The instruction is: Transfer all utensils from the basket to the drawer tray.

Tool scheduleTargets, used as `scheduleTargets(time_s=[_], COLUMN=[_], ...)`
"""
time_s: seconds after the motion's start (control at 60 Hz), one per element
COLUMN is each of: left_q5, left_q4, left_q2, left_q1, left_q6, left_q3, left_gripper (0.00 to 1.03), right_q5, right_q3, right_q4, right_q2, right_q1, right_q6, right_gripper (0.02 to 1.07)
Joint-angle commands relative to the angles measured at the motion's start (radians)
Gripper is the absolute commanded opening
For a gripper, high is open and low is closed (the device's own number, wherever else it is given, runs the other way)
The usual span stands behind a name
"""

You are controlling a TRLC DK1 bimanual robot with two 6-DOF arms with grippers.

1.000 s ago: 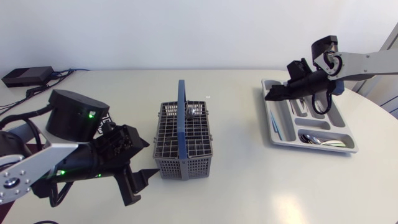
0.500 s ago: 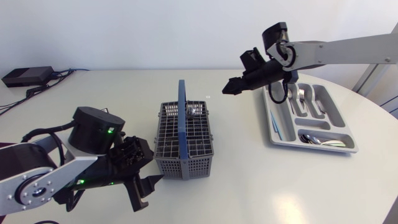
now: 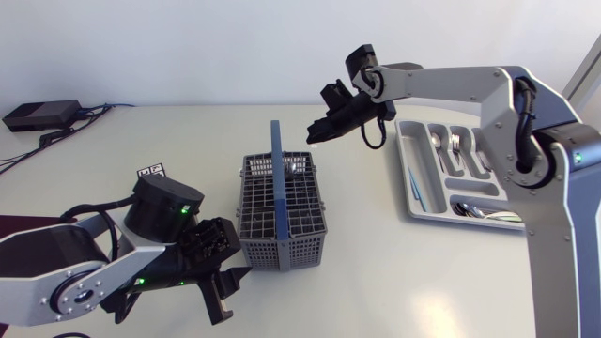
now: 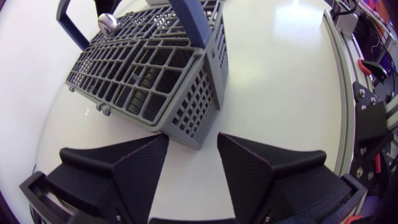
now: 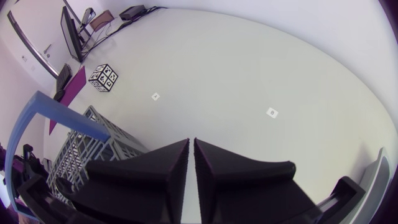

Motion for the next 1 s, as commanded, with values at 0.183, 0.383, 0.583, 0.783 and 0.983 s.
scheduleTargets(time_s=[0.183, 0.383, 0.583, 0.783, 0.983], left_q5=[0.002, 0.002, 0.002, 0.002, 0.002], left_q4=[0.031, 0.049, 0.06, 0.06, 0.086], left_q2=[0.01, 0.007, 0.005, -0.013, 0.0], left_q1=[0.012, 0.058, 0.119, 0.171, 0.246], left_q6=[-0.03, -0.027, -0.021, -0.015, 0.02], left_q3=[-0.02, -0.022, -0.02, -0.017, -0.011], left_gripper=[0.55, 0.55, 0.55, 0.55, 0.55], right_q5=[-0.06, -0.083, -0.104, -0.109, -0.112], right_q3=[0.018, -0.158, -0.357, -0.48, -0.615], right_q4=[-0.107, -0.087, -0.038, -0.012, -0.004], right_q2=[0.038, -0.082, -0.235, -0.337, -0.444], right_q1=[0.032, 0.029, 0.032, 0.033, 0.032], right_q6=[-0.067, -0.108, -0.116, -0.119, -0.122], right_gripper=[0.12, 0.1, 0.1, 0.1, 0.1])
